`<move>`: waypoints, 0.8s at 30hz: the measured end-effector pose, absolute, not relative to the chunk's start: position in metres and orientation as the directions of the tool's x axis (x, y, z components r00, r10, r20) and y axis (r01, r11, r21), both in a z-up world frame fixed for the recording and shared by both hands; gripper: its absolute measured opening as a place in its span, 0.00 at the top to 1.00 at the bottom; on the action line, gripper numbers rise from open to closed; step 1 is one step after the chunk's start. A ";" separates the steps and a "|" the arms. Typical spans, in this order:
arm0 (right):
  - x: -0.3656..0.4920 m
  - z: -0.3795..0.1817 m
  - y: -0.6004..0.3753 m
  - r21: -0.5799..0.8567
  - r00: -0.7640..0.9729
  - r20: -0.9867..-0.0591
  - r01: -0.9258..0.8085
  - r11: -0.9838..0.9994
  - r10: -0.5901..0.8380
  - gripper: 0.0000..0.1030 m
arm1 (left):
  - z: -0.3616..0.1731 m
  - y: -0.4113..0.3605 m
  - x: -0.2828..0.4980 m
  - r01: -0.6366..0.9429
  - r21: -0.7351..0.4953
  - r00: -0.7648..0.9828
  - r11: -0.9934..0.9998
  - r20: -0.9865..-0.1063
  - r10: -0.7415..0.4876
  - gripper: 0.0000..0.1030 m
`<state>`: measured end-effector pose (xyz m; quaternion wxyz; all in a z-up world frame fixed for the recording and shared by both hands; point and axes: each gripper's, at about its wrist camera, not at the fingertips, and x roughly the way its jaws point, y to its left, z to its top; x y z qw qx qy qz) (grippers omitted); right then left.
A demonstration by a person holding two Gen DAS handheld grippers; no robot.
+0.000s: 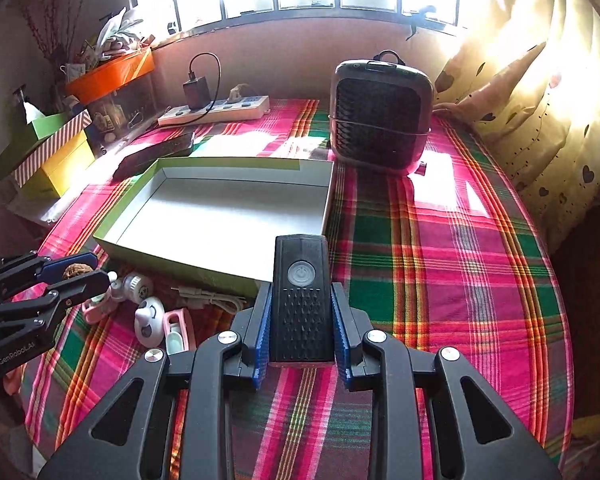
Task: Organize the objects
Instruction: 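Lift and carry the walnut and black gadget over the white box with both grippers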
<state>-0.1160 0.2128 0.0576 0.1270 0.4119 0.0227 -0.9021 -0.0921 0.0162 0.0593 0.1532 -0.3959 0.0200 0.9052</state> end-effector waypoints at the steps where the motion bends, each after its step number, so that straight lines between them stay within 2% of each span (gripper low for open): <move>1: -0.120 0.058 0.211 0.070 -0.626 -0.750 0.250 -0.966 -0.216 0.73 | 0.060 0.015 -0.098 -0.291 -0.086 -0.639 -0.953 -0.724 0.261 0.74; 6: -0.144 0.058 0.202 0.085 -0.612 -0.758 0.250 -0.964 -0.225 0.73 | 0.063 0.007 -0.126 -0.265 -0.068 -0.659 -0.962 -0.716 0.232 0.74; 24: -0.226 0.031 0.178 0.094 -0.559 -0.803 0.222 -0.971 -0.206 0.73 | 0.035 -0.006 -0.224 -0.222 -0.044 -0.609 -0.974 -0.774 0.174 0.74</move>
